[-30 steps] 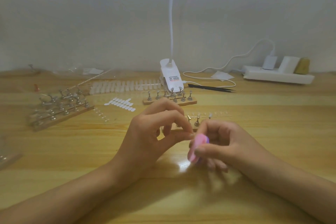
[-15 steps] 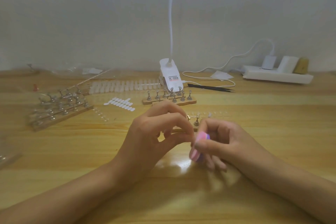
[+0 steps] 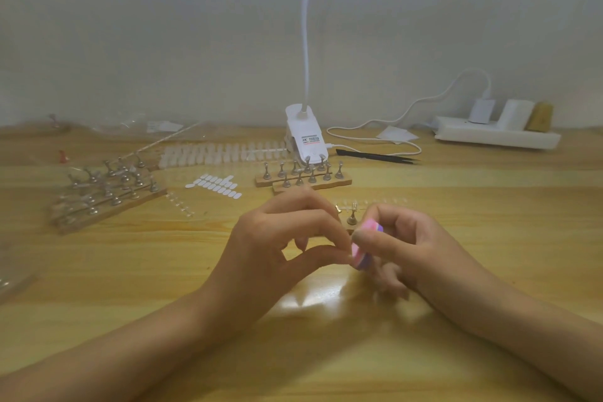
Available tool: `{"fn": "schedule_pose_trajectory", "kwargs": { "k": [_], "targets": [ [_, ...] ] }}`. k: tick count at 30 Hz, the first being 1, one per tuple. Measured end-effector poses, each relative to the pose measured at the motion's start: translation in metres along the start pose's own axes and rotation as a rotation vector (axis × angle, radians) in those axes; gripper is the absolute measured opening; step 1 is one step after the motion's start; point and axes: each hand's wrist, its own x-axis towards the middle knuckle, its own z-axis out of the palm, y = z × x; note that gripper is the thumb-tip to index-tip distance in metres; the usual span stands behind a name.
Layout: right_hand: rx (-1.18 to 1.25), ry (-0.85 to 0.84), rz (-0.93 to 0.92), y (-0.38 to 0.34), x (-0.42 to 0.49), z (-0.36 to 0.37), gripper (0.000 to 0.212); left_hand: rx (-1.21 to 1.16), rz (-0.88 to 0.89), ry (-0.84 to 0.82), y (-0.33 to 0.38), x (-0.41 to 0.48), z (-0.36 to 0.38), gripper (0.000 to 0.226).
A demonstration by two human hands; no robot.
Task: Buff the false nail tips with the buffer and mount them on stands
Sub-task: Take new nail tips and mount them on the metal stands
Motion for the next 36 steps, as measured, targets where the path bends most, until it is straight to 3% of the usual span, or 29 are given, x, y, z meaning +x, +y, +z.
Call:
{"fn": "schedule_pose_trajectory", "kwargs": {
  "k": [4,8,12,15,19,23,27,36],
  "targets": [
    [0.072,-0.001,0.003,0.0005,-0.0001,-0.0026,0.044,-0.037,-0.021,0.022,-0.0005,-0.0001,0.0006,0.012],
    [-0.044,-0.12,-0.05,-0.0001,-0.003,0.0038,0.025,-0.027,-0.035,0.029,-0.0009,0.0005,0.0004,0.012],
    [0.109,0.037,-0.001,0.0006,-0.0012,-0.0014,0.044,-0.105,-0.08,0.017,-0.0021,0.0002,-0.0007,0.012],
    [-0.008,-0.102,-0.036,-0.0023,-0.0036,0.0056,0.028,-0.089,-0.072,0.008,-0.0026,0.0005,-0.0017,0.015],
    [0.149,0.103,0.001,-0.002,-0.0027,0.0012,0.026,-0.09,-0.059,-0.032,-0.0007,-0.0005,-0.0003,0.012],
    [-0.076,-0.111,-0.055,-0.0014,-0.0042,0.0061,0.022,-0.07,-0.065,0.007,-0.0018,0.0002,-0.0013,0.013],
    [0.06,0.051,-0.003,-0.0013,-0.0024,0.0018,0.032,-0.088,-0.043,-0.028,-0.0003,-0.0009,-0.0003,0.014],
    [-0.001,-0.082,-0.032,0.0007,-0.0019,0.0002,0.023,-0.122,-0.059,0.036,-0.0013,-0.0004,-0.0014,0.014]
  ]
}}
